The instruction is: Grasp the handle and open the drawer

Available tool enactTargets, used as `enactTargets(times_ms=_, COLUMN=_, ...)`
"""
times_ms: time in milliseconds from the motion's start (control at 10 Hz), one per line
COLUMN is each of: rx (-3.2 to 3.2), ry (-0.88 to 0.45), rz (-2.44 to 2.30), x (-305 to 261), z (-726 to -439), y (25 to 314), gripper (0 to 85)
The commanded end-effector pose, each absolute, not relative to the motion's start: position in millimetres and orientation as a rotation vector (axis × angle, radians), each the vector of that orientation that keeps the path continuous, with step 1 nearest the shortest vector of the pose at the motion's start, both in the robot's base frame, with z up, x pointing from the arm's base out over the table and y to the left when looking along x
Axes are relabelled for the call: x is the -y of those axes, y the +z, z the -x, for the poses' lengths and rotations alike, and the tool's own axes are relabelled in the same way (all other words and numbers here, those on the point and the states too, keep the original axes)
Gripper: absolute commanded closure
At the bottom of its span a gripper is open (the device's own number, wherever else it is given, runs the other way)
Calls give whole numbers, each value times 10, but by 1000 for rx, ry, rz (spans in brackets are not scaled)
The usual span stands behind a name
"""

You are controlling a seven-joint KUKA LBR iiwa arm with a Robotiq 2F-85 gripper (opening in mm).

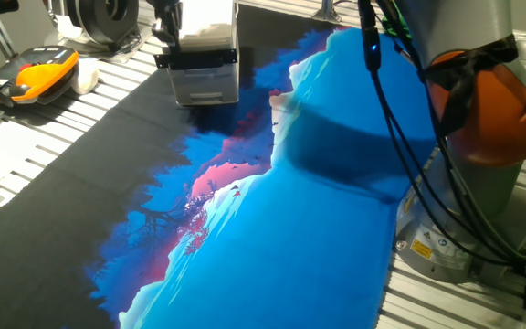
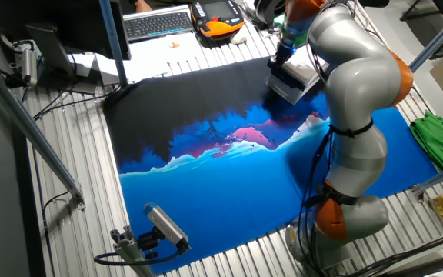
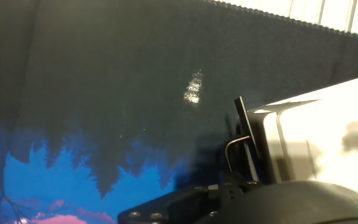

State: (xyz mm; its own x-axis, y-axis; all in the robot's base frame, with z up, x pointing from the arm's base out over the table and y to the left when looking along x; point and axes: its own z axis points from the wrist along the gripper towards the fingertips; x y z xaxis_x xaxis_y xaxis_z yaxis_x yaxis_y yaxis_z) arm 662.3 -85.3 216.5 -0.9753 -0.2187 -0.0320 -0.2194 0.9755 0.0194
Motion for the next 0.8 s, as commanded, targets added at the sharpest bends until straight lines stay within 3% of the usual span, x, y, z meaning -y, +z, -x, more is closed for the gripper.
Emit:
enactTargets(times_ms=0, rx=-3093, ry=33, rz=335, x=852, z=-6623, y=2167, gripper=850)
enactTargets(times_ms=300, rx=-3108, ry=-41, rz=259, x=852, z=-6623, y=2167, gripper=850)
enactTargets(times_ms=500, rx=-3089, ry=36, rz=275, x=852, z=-6623, y=2167, gripper=850)
enactTargets(times_ms=700, rx=-3087, ry=29, rz=289, x=852, z=-6623, y=2167, gripper=850)
